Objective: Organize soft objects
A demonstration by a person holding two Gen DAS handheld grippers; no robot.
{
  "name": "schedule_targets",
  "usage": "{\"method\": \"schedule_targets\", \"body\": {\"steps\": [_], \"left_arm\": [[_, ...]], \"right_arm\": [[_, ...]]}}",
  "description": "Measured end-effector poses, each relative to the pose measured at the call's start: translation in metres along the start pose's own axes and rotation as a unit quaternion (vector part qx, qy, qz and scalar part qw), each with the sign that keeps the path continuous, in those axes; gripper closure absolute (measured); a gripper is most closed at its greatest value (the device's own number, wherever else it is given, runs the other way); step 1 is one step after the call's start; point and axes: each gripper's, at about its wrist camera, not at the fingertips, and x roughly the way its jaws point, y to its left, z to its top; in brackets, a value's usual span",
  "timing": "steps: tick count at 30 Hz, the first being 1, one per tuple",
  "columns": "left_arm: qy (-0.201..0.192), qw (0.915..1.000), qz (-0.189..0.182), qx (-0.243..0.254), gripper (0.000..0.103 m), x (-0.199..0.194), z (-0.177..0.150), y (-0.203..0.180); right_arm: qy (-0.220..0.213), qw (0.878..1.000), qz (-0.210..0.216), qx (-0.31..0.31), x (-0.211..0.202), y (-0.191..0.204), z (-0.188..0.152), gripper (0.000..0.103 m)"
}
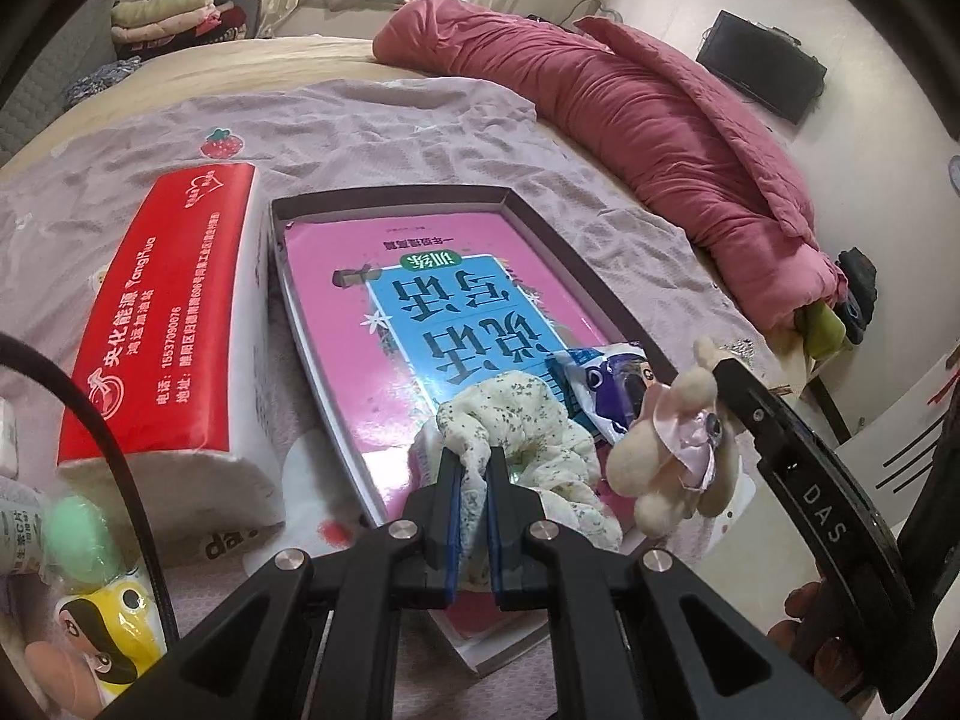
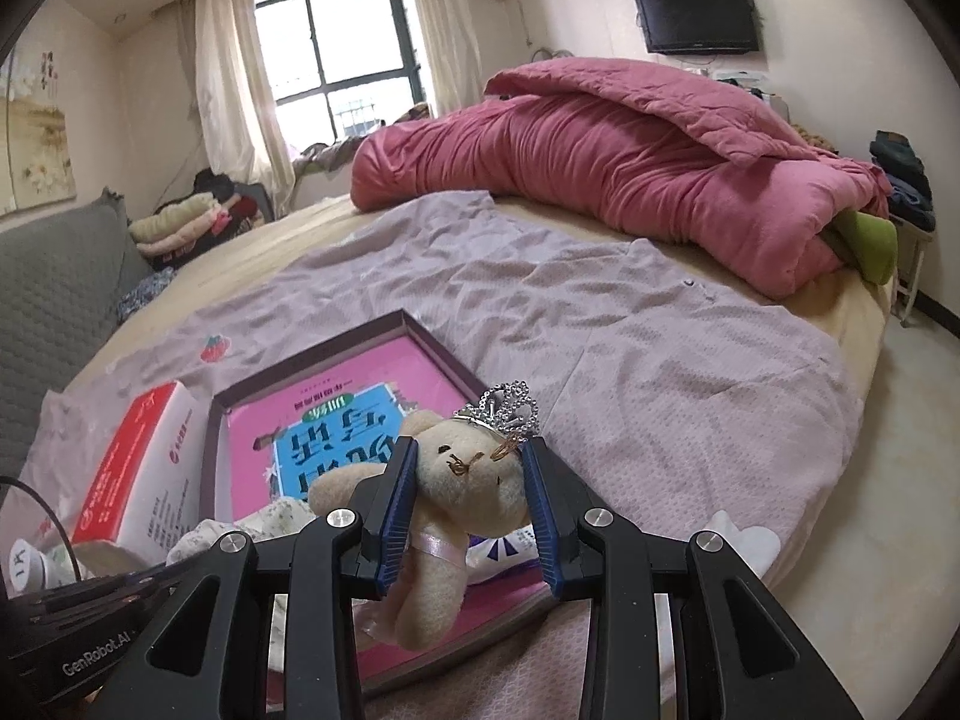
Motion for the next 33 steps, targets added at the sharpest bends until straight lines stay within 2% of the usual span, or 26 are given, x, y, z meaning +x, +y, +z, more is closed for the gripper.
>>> {"method": "schedule_targets", "body": {"steps": [7, 20, 25, 33], "left_arm": [[0.001, 1.0, 0.003, -0.004, 0.096, 0.001, 0.0, 0.003], [-0.001, 0.9996, 0.021, -0.019, 0.096, 0.005, 0.006, 0.012], [-0.003, 0.9991, 0.029, -0.031, 0.096, 0.008, 0.01, 0.017], [-0.006, 0.9981, 0.052, -0.033, 0.096, 0.015, 0.014, 0.018]], "right_arm": [[0.037, 0.999, 0.008, -0.01, 0.016, 0.004, -0.002, 0.067], [0.072, 0.997, -0.004, -0.024, 0.03, 0.009, -0.006, 0.062], [0.072, 0.997, -0.004, -0.025, 0.031, 0.01, -0.007, 0.061], [0.062, 0.998, -0.017, -0.02, 0.027, 0.007, -0.006, 0.049]]}}
